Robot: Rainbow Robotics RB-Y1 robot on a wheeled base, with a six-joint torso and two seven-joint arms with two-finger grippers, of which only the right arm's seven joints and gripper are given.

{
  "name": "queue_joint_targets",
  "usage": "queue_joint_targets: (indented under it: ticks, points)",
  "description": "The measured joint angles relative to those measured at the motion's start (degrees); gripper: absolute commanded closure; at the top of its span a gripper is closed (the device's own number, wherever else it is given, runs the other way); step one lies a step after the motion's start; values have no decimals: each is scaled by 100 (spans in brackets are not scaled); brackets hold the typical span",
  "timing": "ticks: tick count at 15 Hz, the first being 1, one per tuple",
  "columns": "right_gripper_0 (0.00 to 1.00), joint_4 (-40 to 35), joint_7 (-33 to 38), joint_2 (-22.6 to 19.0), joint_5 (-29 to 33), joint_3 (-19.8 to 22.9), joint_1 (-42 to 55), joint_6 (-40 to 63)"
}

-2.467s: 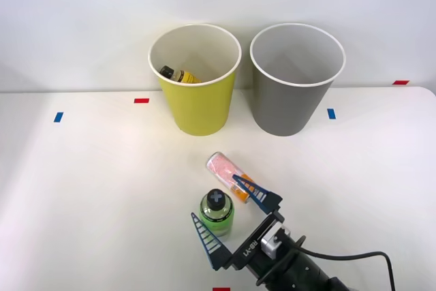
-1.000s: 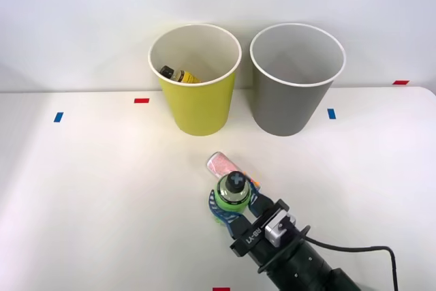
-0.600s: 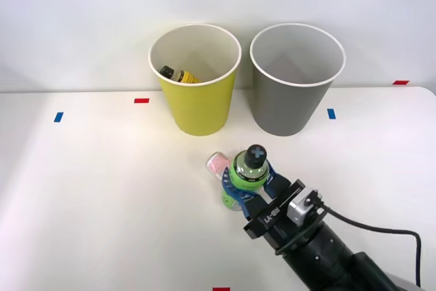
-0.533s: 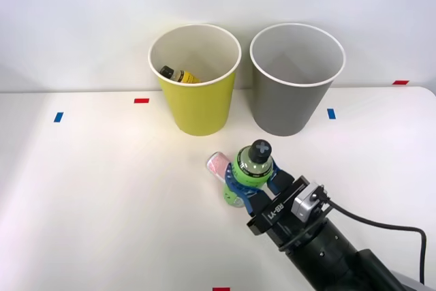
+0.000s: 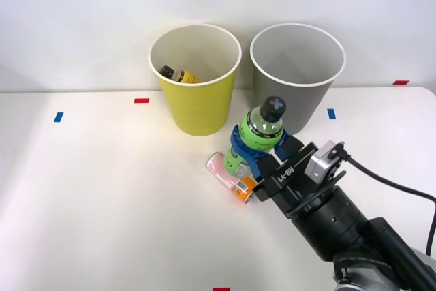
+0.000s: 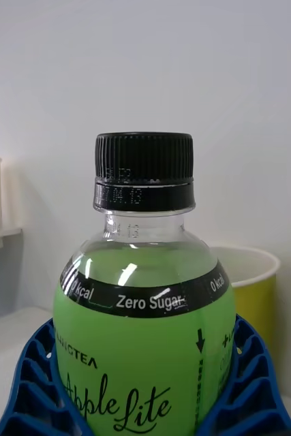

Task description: Put cans in the gray bin, plastic bottles in the light green bin

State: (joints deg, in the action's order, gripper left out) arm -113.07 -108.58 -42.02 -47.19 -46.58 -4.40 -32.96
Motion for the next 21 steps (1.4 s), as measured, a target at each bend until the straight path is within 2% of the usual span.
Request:
queue_joint_targets:
  ticks: [5, 7, 9, 13, 15, 21]
  points:
    - [100, -393, 1033, 59, 337, 594, -5, 176]
    - [100, -618, 1227, 209, 448, 914, -11, 698]
    - [100, -819, 1266, 514, 466, 1290, -116, 1553]
    - [100, -882, 1340, 1505, 372, 1984, -813, 2985]
    - [100, -572, 1391, 1832, 318, 2137, -1210, 3144]
    - [100, 1072, 1312, 2623, 398, 2162, -2436, 3048]
